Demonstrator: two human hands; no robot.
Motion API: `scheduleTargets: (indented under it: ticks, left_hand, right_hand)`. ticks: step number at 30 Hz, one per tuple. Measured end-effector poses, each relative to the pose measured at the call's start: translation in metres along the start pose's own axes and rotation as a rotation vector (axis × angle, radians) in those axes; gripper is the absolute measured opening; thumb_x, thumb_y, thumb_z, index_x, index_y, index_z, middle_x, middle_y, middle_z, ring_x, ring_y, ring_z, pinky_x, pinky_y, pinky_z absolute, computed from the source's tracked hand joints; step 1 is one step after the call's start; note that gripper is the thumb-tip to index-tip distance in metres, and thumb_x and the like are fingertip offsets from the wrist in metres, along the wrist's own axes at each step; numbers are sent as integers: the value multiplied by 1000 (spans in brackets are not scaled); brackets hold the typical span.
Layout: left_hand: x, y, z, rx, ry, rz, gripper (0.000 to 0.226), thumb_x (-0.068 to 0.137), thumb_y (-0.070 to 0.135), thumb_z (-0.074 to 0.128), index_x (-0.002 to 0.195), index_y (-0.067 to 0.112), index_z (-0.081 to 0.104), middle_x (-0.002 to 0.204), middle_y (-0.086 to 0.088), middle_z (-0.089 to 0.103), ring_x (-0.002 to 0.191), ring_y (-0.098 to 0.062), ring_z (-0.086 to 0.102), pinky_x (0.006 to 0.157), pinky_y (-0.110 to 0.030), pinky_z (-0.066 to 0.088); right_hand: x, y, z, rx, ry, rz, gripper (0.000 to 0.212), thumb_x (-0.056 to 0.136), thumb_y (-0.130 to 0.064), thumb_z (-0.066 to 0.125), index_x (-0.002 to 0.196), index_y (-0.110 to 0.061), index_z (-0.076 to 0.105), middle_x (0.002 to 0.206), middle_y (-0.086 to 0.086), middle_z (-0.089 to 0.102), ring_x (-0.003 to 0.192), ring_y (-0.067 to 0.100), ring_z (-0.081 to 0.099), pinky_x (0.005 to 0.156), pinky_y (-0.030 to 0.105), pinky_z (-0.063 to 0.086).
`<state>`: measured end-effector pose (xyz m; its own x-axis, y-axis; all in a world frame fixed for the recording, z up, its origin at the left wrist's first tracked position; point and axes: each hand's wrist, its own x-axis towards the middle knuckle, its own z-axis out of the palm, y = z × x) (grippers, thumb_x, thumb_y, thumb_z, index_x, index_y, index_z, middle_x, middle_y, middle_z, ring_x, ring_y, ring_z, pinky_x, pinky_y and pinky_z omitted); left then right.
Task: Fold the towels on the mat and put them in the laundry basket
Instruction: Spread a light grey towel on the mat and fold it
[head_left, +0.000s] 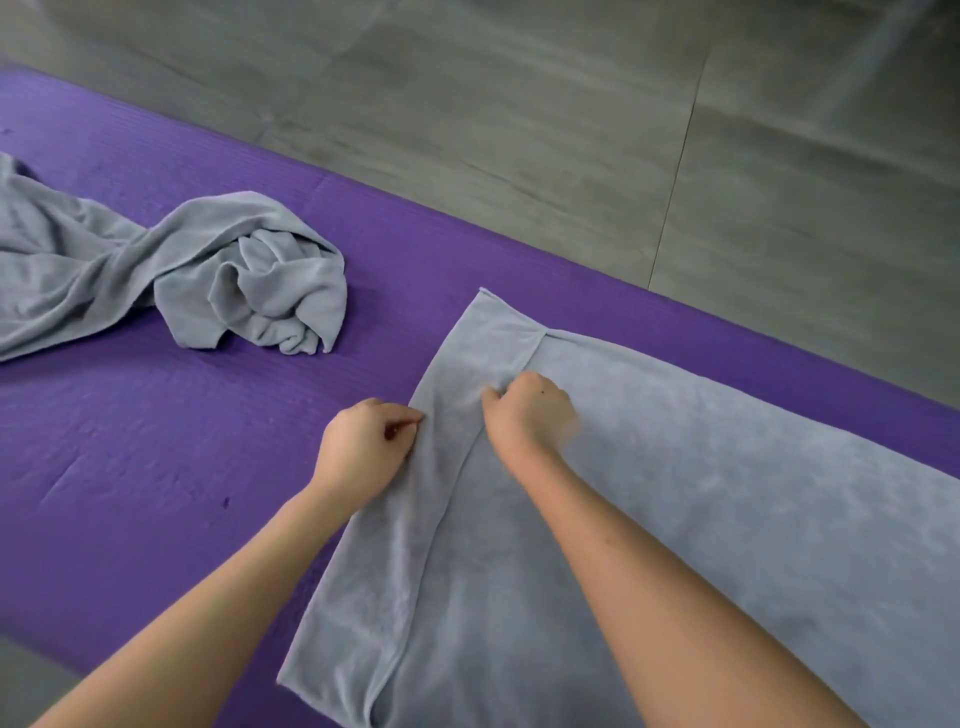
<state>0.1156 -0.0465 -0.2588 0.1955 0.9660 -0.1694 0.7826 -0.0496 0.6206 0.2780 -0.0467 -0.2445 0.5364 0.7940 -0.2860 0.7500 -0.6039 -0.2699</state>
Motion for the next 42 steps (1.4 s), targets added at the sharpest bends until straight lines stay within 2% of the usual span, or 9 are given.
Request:
scheduleTargets:
  ticks: [7, 14, 18, 21, 25, 31, 36, 39, 42]
  left_hand:
    - [-8, -8, 9, 119, 54, 254, 23, 78, 10, 72, 96, 24, 76, 81, 3, 60, 61, -15, 59, 61, -20, 39]
    - [2, -3, 18, 140, 201, 305, 15, 79, 3, 63, 80, 13, 74, 71, 0, 57, 55, -20, 52, 49, -30, 45]
    - [49, 12, 21, 262, 127, 608, 29, 83, 14, 43, 91, 9, 71, 95, -5, 67, 83, -31, 62, 76, -42, 55]
    - [85, 25, 35, 502, 4, 819, 41, 89, 26, 38, 112, 11, 68, 123, -8, 63, 116, -32, 57, 102, -47, 41]
    - [101, 38, 57, 605, -167, 777, 57, 96, 39, 17, 139, 14, 44, 146, -7, 42, 137, -29, 35, 113, -45, 28]
    - [101, 39, 61, 579, -189, 703, 60, 94, 48, 13, 145, 21, 33, 153, -5, 28, 143, -27, 21, 117, -43, 17]
    - [92, 57, 55, 723, -207, 622, 76, 83, 51, -9, 149, 25, 17, 157, -8, 16, 145, -30, 9, 118, -42, 9]
    - [73, 81, 57, 731, -190, 708, 69, 88, 45, 9, 140, 17, 44, 143, -18, 43, 135, -42, 32, 112, -49, 23]
    - [42, 119, 79, 786, -272, 796, 74, 85, 50, -4, 148, 24, 26, 155, -11, 23, 144, -35, 13, 117, -44, 7]
  right_hand:
    - [20, -6, 2, 106, 74, 73, 16, 83, -22, 53, 67, -18, 53, 58, -2, 44, 69, 27, 51, 49, 24, 23]
    - [24, 13, -6, -119, 197, -138, 25, 93, -33, 44, 98, -13, 58, 98, 5, 66, 93, 28, 58, 68, 31, 32]
    - [54, 33, -26, -223, 284, -125, 28, 95, -31, 46, 114, -12, 56, 113, 9, 60, 108, 31, 52, 83, 36, 36]
    - [79, 55, -36, -365, 234, -132, 31, 96, -28, 46, 122, -12, 54, 119, 11, 57, 111, 32, 49, 89, 39, 35]
    - [99, 76, -35, -497, 167, -196, 30, 99, -28, 42, 124, -13, 50, 121, 12, 56, 112, 32, 49, 92, 39, 32]
    - [90, 74, -28, -524, 234, -202, 28, 97, -21, 44, 123, -14, 48, 115, 11, 56, 105, 33, 50, 92, 44, 32]
    - [42, 115, -36, -488, 376, -385, 26, 75, -23, 71, 98, -11, 65, 83, 10, 63, 72, 31, 58, 77, 41, 46]
    - [12, 168, -48, -537, 283, -454, 23, 79, -26, 59, 97, -13, 66, 85, 8, 62, 71, 30, 58, 74, 40, 47]
    - [-17, 238, -71, -630, 194, -466, 38, 78, -30, 38, 94, -15, 69, 84, 8, 63, 69, 29, 59, 72, 39, 44]
